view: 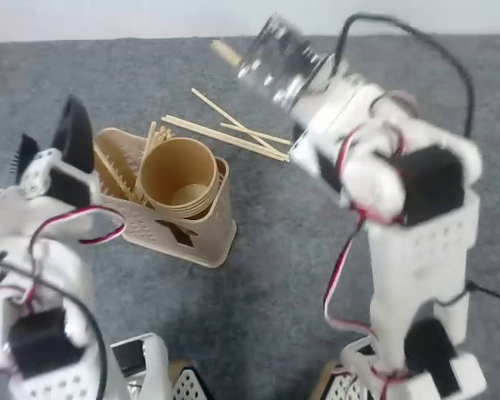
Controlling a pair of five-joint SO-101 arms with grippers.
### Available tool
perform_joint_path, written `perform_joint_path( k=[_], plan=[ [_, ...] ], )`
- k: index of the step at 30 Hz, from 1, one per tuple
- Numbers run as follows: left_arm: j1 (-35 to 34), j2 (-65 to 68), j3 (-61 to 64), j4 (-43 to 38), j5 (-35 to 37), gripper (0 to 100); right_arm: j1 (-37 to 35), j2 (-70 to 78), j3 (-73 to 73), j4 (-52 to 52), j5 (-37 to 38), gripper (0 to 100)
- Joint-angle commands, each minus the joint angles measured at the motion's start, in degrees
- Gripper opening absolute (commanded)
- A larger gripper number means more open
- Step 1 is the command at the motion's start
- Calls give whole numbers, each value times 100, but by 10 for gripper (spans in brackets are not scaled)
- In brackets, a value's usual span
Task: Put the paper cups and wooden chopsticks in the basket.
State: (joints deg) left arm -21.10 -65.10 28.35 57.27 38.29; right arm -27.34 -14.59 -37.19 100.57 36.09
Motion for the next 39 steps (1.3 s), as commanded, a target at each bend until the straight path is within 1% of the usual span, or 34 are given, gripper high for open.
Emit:
perform_joint_path(
  k=[1, 4, 6, 9, 13, 21, 24, 26, 28, 30, 32, 33, 36, 39],
  plan=[
    [475, 9, -681, 378, 800, 295, -409, -541, 185, 180, -141, 7],
    [1310, 9, -813, 853, 1530, 370, -488, -655, 202, 31, -501, 7],
    [1943, 9, -813, 1029, 1855, 404, -470, -629, 202, -101, -738, 7],
    [2690, 9, -822, 1064, 1916, 412, -497, -690, 422, -295, -897, 7],
    [3130, 9, -822, 1064, 1916, 412, -629, -681, 712, -453, -862, 7],
    [3209, -404, -778, 1073, 1934, 412, -673, -664, 1011, -1024, -853, 7],
    [3200, -677, -725, 1064, 1934, 410, -919, -690, 1011, -1138, -844, 7],
    [3200, -826, -611, 1046, 1925, 384, -1068, -699, 985, -1182, -844, 7],
    [3200, -949, -426, 791, 1908, 324, -1200, -690, 985, -1218, -835, 7],
    [3200, -1064, -127, 378, 1890, 242, -1235, -664, 985, -1200, -835, 7],
    [3200, -1213, 233, -9, 1714, 177, -1209, -699, 985, -1218, -835, 7],
    [3200, -1301, 418, -185, 1635, 160, -1200, -725, 976, -1218, -826, 7],
    [3200, -1591, 875, -563, 1556, 164, -1235, -919, 941, -1182, -677, 7],
    [3200, -1811, 1086, -695, 1547, 178, -1244, -1059, 941, -1182, -659, 7]
  ],
)
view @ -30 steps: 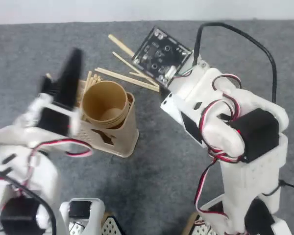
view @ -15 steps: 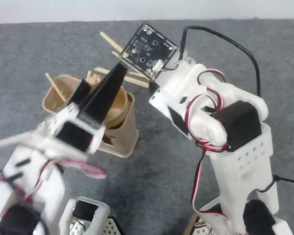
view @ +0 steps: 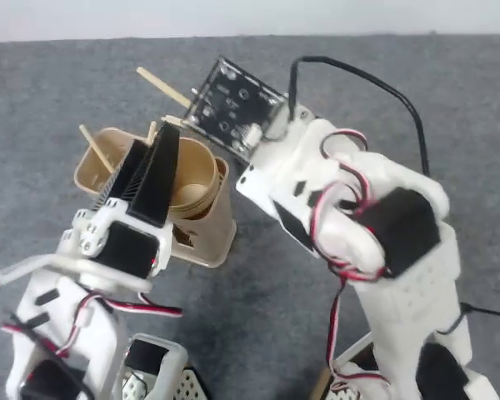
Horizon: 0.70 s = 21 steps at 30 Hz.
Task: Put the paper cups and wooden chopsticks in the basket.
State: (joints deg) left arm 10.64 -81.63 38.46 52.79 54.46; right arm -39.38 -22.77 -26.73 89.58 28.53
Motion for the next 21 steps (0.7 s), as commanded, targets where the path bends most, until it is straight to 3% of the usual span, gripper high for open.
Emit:
perform_joint_path(
  k=[1, 9, 15, 18, 21],
  plan=[
    [26, -202, 92, -246, -70, 183, -40, -251, -105, -66, 88, 7],
    [70, -202, 119, -211, -70, 261, -646, -189, -88, 198, 123, 7],
    [44, -202, 259, -229, -70, 265, -734, -145, -88, 198, 237, 7],
    [35, -202, 268, -237, -70, 257, -734, -163, -88, 198, 246, 7],
    [35, -229, 251, -237, -70, 179, -725, -163, -88, 198, 246, 7]
  ],
)
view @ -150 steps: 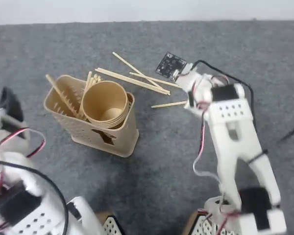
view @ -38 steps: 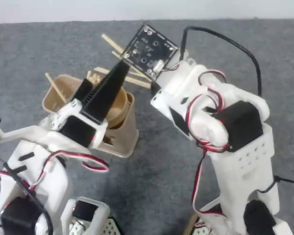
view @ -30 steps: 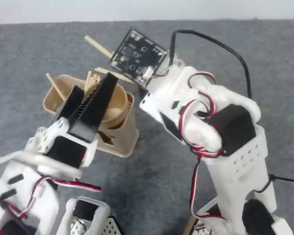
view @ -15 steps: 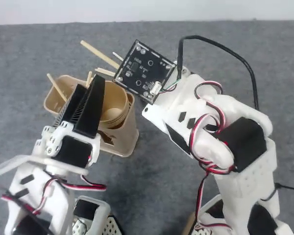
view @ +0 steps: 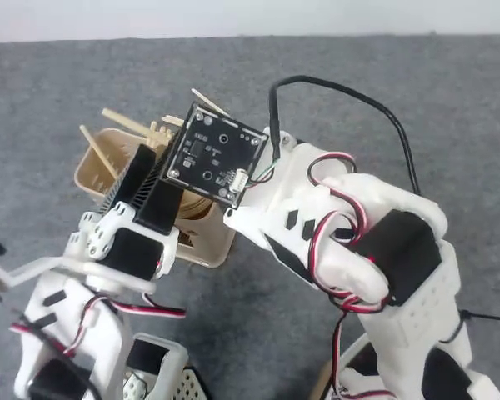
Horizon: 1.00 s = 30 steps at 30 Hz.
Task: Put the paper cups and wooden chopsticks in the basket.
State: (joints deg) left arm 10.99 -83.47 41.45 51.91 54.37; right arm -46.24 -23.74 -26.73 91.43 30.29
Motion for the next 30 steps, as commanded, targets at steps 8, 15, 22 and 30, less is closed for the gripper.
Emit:
perform_joint_path(
  k=[8, 15, 22, 30],
  plan=[
    [0, -53, -22, -299, -396, 43, -40, -75, -88, 22, 79, 7],
    [0, -53, -22, -308, -404, 13, -31, -84, -88, 22, 97, 7],
    [44, -53, -31, -316, -413, 15, -48, -66, -88, 22, 79, 7],
    [44, -53, -48, -316, -404, 16, -57, -48, -88, 4, 88, 7]
  ],
)
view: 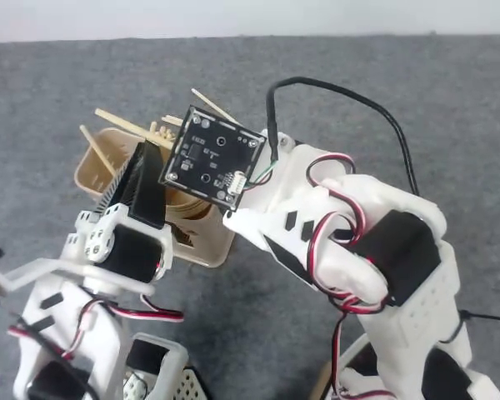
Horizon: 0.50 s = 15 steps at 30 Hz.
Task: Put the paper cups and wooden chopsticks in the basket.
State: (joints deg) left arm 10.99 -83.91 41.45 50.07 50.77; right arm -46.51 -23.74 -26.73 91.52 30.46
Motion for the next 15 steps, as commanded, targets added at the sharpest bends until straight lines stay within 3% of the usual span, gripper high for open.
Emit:
perform_joint_path(
  k=[1, 15],
  plan=[
    [44, -18, -48, -132, -35, 16, -31, -48, -88, -22, 70, 7],
    [44, -18, -171, -88, -35, 16, -40, -92, -88, -40, 79, 7]
  ],
)
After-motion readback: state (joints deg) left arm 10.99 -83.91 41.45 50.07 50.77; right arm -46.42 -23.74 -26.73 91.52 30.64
